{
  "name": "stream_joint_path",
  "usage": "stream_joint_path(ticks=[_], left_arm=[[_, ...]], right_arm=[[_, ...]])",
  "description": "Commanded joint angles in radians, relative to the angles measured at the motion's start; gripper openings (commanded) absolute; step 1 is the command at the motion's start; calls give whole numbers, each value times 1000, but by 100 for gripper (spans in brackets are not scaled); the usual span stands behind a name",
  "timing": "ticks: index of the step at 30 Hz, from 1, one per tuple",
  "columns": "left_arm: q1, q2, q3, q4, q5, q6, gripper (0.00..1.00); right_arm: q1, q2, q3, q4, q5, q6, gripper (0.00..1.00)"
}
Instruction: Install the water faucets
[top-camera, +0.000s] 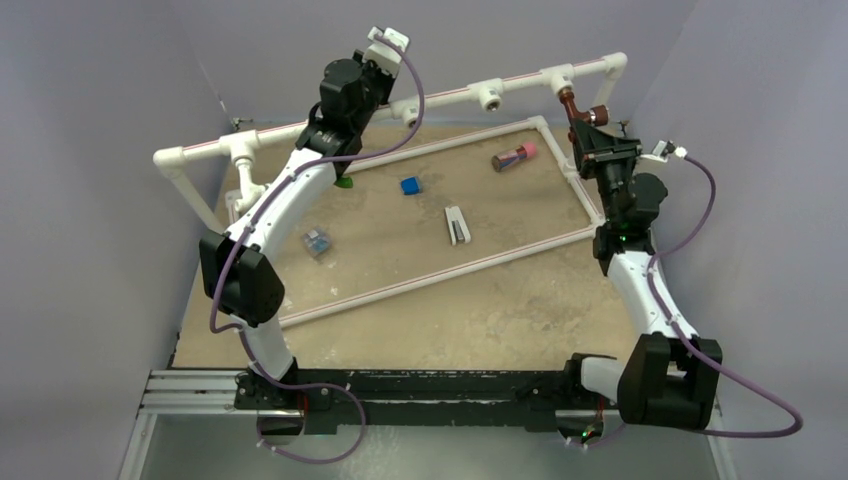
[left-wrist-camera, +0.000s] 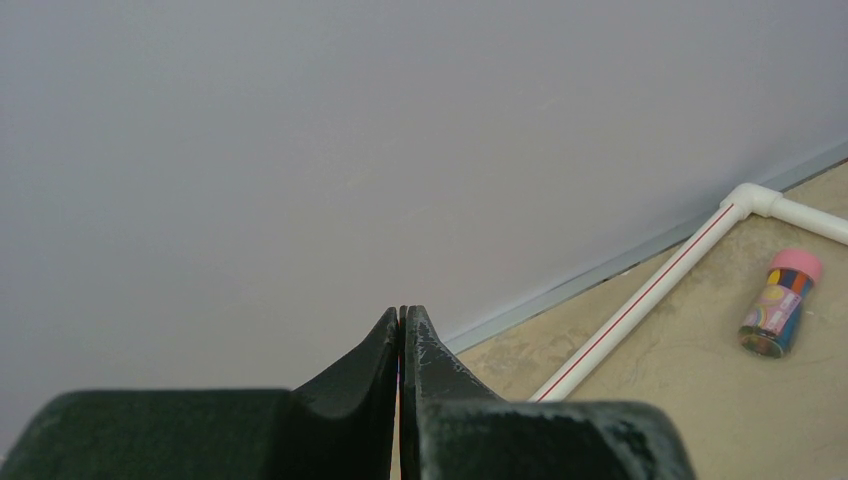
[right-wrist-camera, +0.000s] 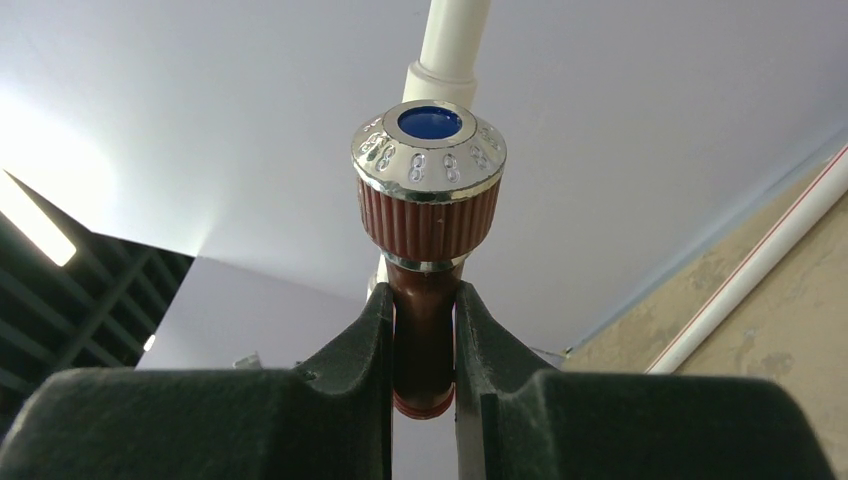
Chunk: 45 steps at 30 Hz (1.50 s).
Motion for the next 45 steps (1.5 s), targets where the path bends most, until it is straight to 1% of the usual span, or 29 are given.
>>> stream_joint_path(ticks=[1,7,16,23,27,34,39,45], left_arm=[[-69,33,-60,-160,74,-22,0],[-69,34,-61,-160,74,-20,0],[-71,35,-61,-160,71,-19,0],[-71,37,-62,-160,73,-19,0],[-72,36,-61,-160,73,-20,0],[-72,36,-60,-163,76,-20,0],[-74,33,-62,-164,76,-21,0],[-76,32,-63,-163,72,-18,0]], right_arm=[[-23,-35,92,18,-92,-24,0],[-70,-21,131,-21,-151,-30,0],[-72,-19,155,-11,-168,-37,0],[-71,-11,230,-43,-146,-115,0],[-71,-8,235,-50,-148,-126,0],[-32,-3,226,-24,-153,-125,0],[16,14,258,-20,-124,-129,0],[26,16,299,-44,-102,-147,0]])
